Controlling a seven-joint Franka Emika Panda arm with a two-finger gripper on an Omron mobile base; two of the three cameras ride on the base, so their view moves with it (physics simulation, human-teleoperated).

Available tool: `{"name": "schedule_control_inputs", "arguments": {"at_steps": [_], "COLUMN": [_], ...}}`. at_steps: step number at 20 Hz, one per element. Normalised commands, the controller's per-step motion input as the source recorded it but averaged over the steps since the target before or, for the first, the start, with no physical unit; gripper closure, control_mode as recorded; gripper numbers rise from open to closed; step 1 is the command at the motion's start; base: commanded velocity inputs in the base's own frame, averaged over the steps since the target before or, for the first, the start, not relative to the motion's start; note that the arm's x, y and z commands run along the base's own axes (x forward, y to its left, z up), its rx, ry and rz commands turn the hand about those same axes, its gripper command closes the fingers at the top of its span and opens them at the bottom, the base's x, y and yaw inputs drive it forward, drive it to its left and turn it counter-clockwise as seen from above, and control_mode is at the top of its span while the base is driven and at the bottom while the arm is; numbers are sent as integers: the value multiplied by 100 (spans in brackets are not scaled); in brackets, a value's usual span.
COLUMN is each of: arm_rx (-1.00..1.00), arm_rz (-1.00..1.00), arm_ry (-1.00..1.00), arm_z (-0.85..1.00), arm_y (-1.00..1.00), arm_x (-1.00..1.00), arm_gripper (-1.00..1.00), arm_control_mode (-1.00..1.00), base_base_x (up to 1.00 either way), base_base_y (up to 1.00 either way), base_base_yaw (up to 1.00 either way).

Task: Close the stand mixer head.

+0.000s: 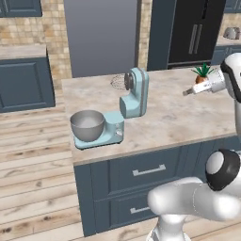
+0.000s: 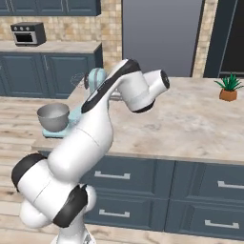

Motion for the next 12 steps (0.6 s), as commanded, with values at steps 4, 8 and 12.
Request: {"name": "schedule_control_inputs", "arguments": {"at_steps": [4,8,12], "arm_rx": [0,-7,-7], "arm_rz": [39,32,34], "arm_ry": [-17,-14,-17], "arm_z": [0,0,-3], "arm_y": [21,24,32], "arm_x": [69,66,30], "arm_gripper": [-100,-100,-100], "arm_control_mode": [-100,-100,-100], "base_base_x": [0,0,0], "base_base_y": [0,0,0], "base_base_yaw": [0,0,0]}}
